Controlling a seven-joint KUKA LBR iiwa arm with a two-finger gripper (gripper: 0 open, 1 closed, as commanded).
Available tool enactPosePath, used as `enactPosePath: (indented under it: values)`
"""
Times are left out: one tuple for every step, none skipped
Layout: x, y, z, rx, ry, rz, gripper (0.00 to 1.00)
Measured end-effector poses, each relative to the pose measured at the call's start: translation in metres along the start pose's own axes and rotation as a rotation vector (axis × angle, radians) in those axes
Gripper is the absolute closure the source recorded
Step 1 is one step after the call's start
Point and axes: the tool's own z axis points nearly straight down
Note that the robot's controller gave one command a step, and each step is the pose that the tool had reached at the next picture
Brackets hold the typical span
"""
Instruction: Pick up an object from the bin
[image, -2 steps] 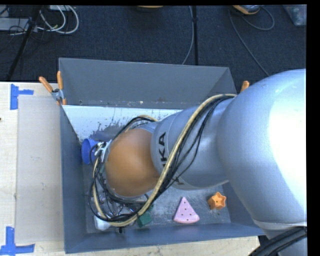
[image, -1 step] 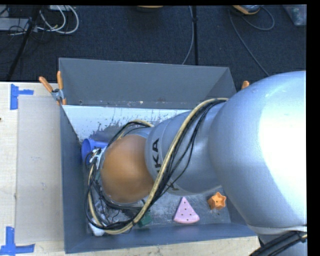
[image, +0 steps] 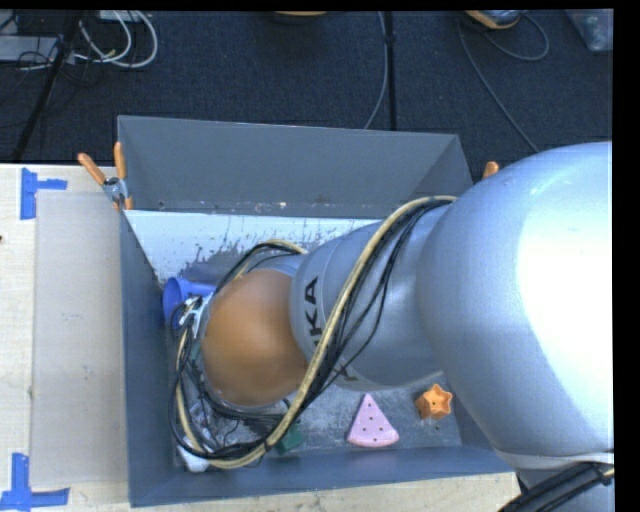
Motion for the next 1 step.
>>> enactPosePath:
  values:
    - [0.0006,0.0002,-0.0025,-0.001,0.002,0.001,1.0]
